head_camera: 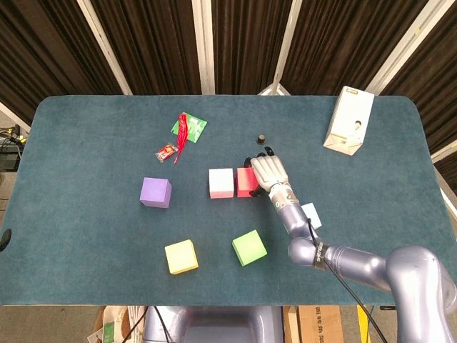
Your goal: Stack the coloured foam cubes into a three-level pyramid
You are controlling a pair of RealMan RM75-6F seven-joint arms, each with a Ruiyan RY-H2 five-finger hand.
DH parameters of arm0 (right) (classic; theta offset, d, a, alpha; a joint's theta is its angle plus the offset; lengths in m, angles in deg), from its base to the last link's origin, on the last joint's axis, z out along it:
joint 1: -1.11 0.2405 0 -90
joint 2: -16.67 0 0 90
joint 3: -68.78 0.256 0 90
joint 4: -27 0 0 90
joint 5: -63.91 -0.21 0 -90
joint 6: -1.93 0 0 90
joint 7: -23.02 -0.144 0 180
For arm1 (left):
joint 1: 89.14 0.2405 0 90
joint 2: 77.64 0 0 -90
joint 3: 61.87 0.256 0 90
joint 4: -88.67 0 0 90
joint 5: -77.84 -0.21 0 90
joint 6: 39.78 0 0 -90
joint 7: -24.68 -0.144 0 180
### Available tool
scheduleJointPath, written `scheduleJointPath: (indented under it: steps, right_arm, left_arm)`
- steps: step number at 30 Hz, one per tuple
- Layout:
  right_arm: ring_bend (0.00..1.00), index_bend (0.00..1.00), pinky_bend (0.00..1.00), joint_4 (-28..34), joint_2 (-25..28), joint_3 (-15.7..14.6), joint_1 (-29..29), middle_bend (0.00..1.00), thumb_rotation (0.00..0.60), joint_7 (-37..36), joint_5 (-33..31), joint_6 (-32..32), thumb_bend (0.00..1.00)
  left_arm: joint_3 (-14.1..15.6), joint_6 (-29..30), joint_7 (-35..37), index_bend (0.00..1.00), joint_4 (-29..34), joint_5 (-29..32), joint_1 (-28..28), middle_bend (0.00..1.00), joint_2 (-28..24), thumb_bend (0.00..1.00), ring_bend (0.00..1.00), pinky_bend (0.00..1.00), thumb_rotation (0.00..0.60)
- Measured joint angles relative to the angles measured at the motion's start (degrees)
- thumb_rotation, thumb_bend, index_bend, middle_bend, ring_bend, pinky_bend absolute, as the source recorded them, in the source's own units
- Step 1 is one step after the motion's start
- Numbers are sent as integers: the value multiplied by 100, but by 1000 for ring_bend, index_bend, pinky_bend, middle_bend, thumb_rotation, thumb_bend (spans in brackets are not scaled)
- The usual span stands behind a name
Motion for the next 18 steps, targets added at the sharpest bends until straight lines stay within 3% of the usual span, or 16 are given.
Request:
scheduleJointPath:
  steps: [18]
  right_arm:
    - [221,407,0,-129,-151,75,18,417,600,19,54,-8,191]
  left_arm:
    - [-5,-10,-2,100,-3,8,-6,0,1,378,0,0,600]
